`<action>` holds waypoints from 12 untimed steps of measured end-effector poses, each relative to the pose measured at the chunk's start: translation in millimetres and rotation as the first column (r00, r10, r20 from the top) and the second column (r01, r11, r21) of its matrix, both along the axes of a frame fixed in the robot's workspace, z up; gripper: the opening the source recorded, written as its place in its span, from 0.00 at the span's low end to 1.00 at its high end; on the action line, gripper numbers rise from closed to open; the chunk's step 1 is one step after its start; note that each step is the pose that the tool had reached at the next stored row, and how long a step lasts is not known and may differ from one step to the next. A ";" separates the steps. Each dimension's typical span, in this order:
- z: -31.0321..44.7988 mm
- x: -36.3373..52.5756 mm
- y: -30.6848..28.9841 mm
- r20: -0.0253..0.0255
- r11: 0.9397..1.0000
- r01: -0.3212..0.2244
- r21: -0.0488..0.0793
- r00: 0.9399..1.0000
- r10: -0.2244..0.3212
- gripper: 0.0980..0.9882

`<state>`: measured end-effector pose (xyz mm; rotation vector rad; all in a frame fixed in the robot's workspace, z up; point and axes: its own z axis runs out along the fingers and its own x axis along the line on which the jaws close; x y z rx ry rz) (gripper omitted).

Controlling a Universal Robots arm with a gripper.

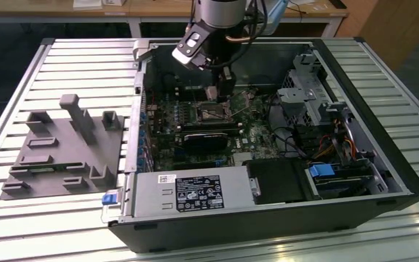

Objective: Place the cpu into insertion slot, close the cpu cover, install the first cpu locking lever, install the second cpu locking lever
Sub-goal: 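Place the cpu into insertion slot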

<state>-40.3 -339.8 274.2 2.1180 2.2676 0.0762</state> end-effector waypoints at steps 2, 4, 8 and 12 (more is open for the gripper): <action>-1.0 0.0 0.0 0.000 0.999 0.036 0.000 0.999 -0.036 0.49; -2.5 -0.2 0.0 0.000 0.998 0.065 0.000 0.998 -0.065 0.49; -7.8 -0.2 0.0 0.000 0.995 0.095 0.000 0.995 -0.095 0.49; -14.9 -0.3 0.2 0.000 0.995 0.104 -0.002 0.995 -0.104 0.49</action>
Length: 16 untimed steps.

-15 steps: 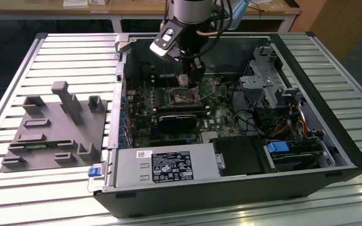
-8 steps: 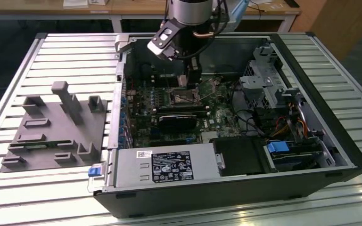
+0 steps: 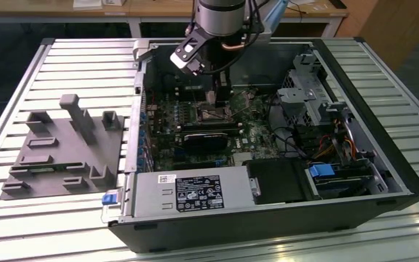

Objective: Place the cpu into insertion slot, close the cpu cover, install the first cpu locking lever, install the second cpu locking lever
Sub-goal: 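Place the cpu into insertion slot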

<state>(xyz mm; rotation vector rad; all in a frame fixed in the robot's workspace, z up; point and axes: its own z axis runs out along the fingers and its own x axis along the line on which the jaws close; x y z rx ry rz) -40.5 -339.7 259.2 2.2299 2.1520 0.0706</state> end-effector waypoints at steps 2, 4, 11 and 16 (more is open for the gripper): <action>-3.6 0.0 0.3 0.000 1.000 0.000 -0.002 1.000 0.000 0.49; -7.0 -0.1 0.4 0.000 1.000 -0.002 -0.003 1.000 0.002 0.49; -13.9 -2.0 4.2 0.000 1.000 -0.019 -0.005 1.000 0.019 0.49; -19.9 -3.5 10.1 0.000 0.999 -0.032 -0.014 0.999 0.032 0.49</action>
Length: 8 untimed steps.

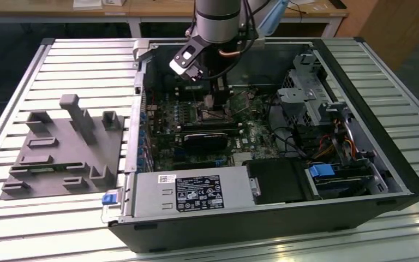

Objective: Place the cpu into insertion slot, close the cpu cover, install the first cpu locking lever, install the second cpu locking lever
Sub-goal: 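Place the cpu into insertion slot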

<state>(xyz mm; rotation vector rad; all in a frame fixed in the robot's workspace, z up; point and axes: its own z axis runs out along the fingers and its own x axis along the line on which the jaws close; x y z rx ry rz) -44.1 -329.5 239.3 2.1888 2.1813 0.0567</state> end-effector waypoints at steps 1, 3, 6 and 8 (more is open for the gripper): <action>-1.5 0.0 0.5 0.000 1.000 -0.002 -0.001 1.000 0.002 0.49; -4.7 0.1 0.7 0.000 1.000 -0.003 -0.002 1.000 0.003 0.49; -9.3 0.0 1.1 0.000 1.000 -0.003 -0.002 1.000 0.003 0.49; -11.6 0.0 1.9 0.000 1.000 -0.004 -0.003 1.000 0.004 0.49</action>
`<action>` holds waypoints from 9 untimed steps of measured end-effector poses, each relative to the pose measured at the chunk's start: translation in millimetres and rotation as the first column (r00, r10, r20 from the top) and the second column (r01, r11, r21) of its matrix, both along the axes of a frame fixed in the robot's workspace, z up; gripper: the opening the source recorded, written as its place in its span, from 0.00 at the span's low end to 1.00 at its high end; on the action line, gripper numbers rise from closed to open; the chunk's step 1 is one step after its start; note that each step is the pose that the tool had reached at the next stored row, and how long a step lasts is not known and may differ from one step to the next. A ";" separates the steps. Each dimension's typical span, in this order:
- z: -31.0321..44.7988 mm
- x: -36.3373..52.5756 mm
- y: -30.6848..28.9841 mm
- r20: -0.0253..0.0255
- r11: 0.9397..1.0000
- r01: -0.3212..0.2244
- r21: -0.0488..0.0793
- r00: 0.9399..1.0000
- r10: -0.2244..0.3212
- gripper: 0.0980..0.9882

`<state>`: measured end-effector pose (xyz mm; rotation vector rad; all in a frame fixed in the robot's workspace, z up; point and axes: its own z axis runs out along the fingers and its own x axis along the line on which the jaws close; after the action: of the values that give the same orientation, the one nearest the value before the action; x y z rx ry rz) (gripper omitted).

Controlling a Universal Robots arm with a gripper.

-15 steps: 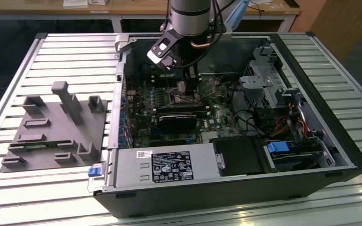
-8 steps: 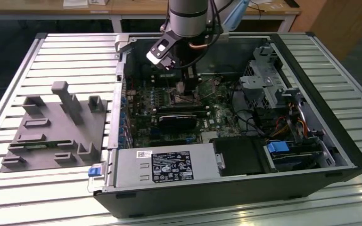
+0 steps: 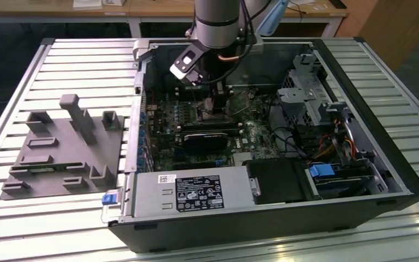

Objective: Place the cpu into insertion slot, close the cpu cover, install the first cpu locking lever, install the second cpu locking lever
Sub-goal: 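Place the cpu into insertion slot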

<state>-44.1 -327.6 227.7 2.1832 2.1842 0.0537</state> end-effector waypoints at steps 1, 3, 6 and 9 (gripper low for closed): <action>-1.1 0.0 0.5 0.000 1.000 0.000 0.000 1.000 0.000 0.49; -3.3 -0.1 1.3 0.000 1.000 -0.001 -0.002 1.000 0.001 0.49; -7.5 -0.7 2.3 0.000 1.000 -0.001 -0.003 1.000 0.001 0.49; -10.0 -1.5 4.0 0.000 1.000 -0.001 -0.004 1.000 0.001 0.49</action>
<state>-45.6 -323.6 217.6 2.1806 2.1832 0.0496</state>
